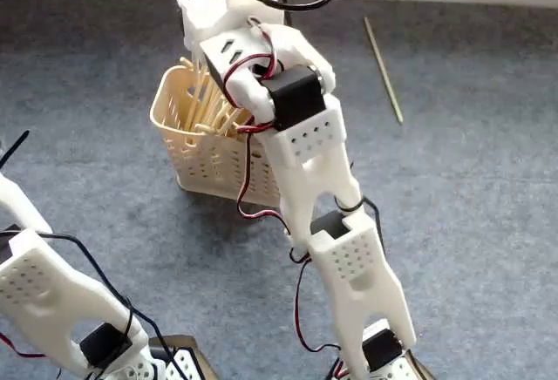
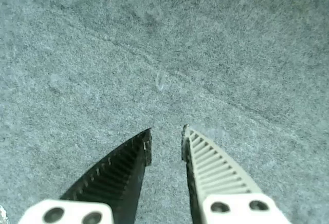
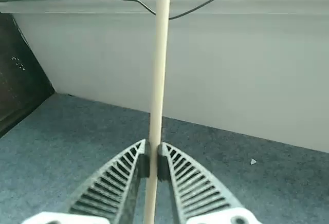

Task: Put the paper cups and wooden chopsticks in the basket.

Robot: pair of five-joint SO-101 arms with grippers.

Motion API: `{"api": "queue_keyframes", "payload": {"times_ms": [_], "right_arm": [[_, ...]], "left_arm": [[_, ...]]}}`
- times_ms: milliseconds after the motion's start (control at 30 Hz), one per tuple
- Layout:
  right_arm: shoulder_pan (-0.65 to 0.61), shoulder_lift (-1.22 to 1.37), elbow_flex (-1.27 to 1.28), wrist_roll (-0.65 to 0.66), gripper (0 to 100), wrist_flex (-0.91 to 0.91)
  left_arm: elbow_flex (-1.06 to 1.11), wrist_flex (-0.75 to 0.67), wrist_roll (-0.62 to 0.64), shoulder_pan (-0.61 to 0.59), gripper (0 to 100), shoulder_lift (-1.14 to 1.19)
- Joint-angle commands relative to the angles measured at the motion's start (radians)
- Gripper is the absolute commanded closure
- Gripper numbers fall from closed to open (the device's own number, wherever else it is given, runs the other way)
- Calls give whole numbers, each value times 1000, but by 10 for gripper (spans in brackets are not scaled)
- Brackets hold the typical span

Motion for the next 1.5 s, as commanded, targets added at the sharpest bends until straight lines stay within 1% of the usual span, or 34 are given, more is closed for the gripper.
{"api": "queue_keyframes", "payload": {"times_ms": [0, 67, 133, 200, 367, 433, 700, 767, 867, 967, 1067, 1133, 1200, 1233, 1267, 1400, 1467], "right_arm": [[-12, -24, -96, 14, 993, 27], [-12, -21, -96, 21, 993, 44], [-12, -19, -96, 66, 991, 65], [-22, -22, -96, 81, 988, 94], [-48, -24, -96, 84, 888, 130], [-48, -24, -96, 84, 868, 128], [-42, -35, -96, 86, 868, 122], [-19, -82, -96, 106, 868, 133], [21, -200, -96, 222, 868, 182], [84, -380, -96, 334, 868, 271], [213, -608, -94, 353, 868, 360], [323, -756, -88, 351, 868, 414], [406, -846, -85, 351, 868, 455], [430, -866, -85, 351, 868, 478], [440, -874, -85, 353, 868, 490], [449, -868, -82, 358, 868, 493], [489, -854, -54, 359, 868, 493]], "left_arm": [[-36, -14, -5, -15, 870, -58], [-36, -15, -6, -18, 869, -58], [-36, -15, -6, -18, 868, -58], [-36, -15, -6, -18, 868, -58], [-36, -15, -6, -19, 867, -59], [-36, -15, -8, -22, 867, -59], [-36, -35, -8, -35, 867, -59], [-36, -35, -8, -33, 867, -59], [-36, -35, -8, -27, 867, -59], [-36, -35, -8, -5, 867, -58], [-36, -29, -8, 25, 867, -61], [-61, -28, -2, 73, 868, -68], [-150, -37, 14, 156, 869, -88], [-200, -35, 44, 206, 869, -96], [-248, -31, 63, 275, 867, -96], [-401, 41, 58, 602, 867, -96], [-467, 58, 57, 722, 867, -105]]}}
